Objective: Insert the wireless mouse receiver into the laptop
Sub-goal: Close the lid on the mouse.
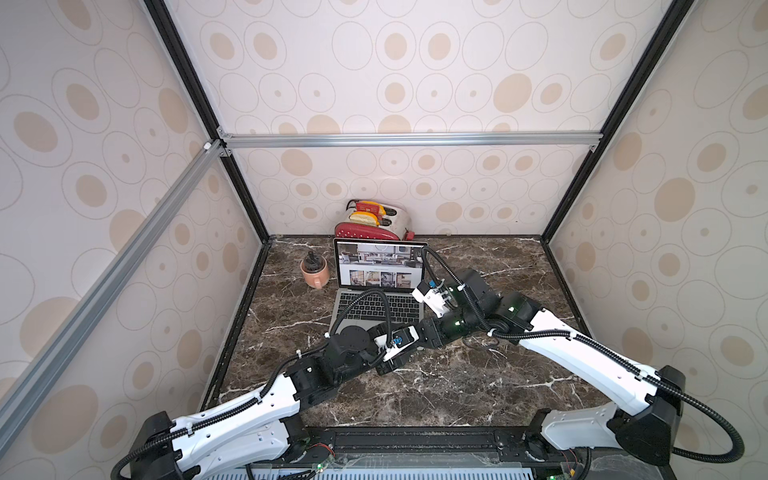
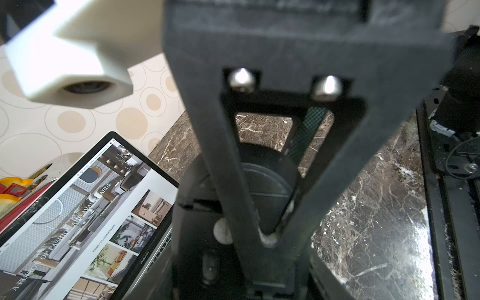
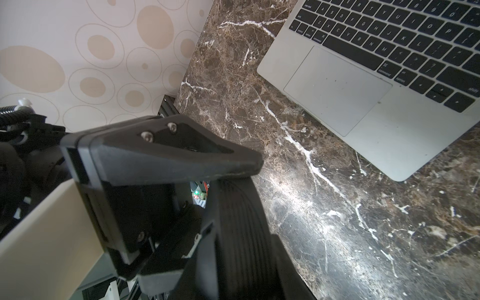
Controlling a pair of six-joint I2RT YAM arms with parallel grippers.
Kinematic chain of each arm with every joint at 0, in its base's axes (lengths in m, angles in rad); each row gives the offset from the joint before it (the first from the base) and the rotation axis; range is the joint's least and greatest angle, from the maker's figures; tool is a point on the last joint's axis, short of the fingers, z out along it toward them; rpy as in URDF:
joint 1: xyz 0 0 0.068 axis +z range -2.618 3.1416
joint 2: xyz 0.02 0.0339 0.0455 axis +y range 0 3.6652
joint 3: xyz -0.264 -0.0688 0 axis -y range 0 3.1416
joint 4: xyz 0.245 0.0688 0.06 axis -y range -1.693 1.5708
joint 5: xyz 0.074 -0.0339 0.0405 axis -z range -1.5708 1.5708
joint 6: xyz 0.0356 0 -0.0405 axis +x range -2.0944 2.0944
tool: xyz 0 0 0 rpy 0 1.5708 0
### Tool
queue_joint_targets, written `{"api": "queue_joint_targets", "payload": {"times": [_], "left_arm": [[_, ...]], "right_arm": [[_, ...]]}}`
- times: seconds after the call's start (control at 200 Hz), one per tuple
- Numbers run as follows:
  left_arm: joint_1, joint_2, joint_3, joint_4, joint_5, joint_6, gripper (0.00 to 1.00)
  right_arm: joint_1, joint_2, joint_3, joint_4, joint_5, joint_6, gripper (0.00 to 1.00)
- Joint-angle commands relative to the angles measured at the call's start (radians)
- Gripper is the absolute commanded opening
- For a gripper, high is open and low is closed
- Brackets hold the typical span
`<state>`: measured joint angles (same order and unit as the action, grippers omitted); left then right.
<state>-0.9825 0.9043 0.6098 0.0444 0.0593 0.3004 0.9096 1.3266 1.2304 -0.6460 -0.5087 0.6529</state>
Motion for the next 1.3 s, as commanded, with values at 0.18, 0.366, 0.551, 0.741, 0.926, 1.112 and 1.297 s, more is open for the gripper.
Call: {"api": "queue_joint_targets", "payload": {"times": [0.18,0.366,0.551,0.741,0.926,1.112,1.297], "left_arm": [[-0.025,-0.056,0.034,0.146,0.032,-0.006,0.0],[-0.027,-0.067,0.029,0.159,0.031,-0.013,0.0],[-0.027,-0.072,0.024,0.161,0.017,-0.014,0.0],[-0.027,-0.062,0.022,0.148,-0.002,-0.009,0.0],[-0.027,-0.047,0.025,0.142,-0.007,-0.007,0.0],[-0.026,-0.028,0.027,0.14,-0.012,-0.006,0.0],[-0.026,-0.011,0.028,0.138,-0.016,-0.004,0.0]], "right_arm": [[0.053,0.093,-0.084,0.084,0.058,0.013,0.13],[0.062,0.107,-0.108,0.133,0.073,0.026,0.12],[0.064,0.119,-0.089,0.148,0.051,0.014,0.31],[0.044,0.048,-0.057,0.082,0.06,-0.029,0.52],[0.016,-0.014,-0.041,0.037,0.015,-0.046,0.59],[0.003,-0.071,-0.012,-0.021,-0.015,-0.056,0.63],[0.004,-0.077,0.023,-0.05,-0.043,-0.049,0.64]]}}
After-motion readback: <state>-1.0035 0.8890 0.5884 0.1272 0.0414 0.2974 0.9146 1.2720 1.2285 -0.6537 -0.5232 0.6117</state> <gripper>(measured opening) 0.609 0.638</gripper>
